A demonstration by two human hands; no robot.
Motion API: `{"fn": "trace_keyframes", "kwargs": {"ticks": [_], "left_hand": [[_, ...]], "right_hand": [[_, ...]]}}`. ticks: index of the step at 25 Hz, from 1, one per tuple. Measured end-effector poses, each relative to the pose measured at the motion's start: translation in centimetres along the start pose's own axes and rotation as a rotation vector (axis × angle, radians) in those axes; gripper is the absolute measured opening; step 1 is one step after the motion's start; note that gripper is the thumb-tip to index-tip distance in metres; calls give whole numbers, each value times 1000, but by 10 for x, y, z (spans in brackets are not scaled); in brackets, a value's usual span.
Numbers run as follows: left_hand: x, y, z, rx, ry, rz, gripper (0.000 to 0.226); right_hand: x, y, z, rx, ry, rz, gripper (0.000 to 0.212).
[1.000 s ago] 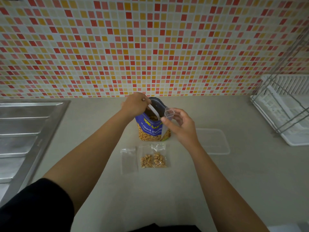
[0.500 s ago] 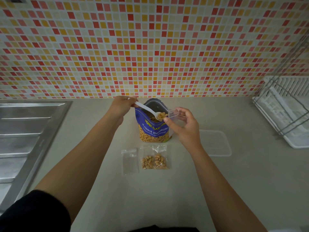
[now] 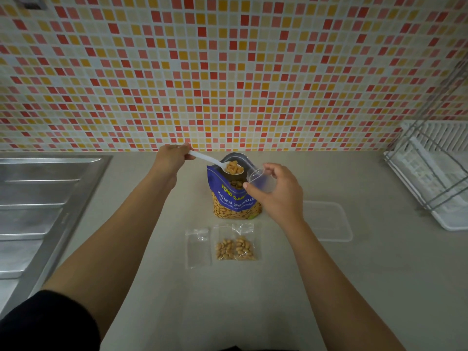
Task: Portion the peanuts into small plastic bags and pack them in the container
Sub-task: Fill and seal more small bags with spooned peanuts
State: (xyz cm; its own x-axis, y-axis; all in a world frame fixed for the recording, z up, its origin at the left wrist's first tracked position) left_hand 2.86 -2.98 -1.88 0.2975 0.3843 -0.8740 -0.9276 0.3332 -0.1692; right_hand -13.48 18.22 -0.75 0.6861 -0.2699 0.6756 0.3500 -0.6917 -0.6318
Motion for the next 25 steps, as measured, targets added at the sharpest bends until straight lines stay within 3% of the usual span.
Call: {"fn": "trace_keyframes", "kwargs": {"ticks": [5,13,20,22,25], "left_hand": [[-26,-7,5,10,26,-18,21],[-61,13,31,56,179,-171,21],[-116,55,89,151,588,-526,26],[-136,55,111,109,727,-620,22],[-163,20,113,-40,779,-500,21]], "right_hand": [[7,2,-8,11,-8,121,56],[13,4,-12,-26,8,77,53],[18,4,-14,-41,53,-47,49],[15,5,-14,-37,96,-129,49],[5,1,-10,-79,154,-273,46]]}}
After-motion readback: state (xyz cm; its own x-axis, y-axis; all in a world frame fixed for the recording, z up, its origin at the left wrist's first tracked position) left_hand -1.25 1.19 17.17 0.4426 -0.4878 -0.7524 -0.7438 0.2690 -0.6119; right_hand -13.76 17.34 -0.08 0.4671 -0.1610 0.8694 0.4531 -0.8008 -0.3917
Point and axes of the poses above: each hand's wrist, its own z-axis away from the middle knuckle, its own y-axis out of the palm, x = y × z, the point moved 9 cm from there along -z, towards the middle knuckle, and after that the axes turned 8 degrees about -y, right-handed, at the moved point
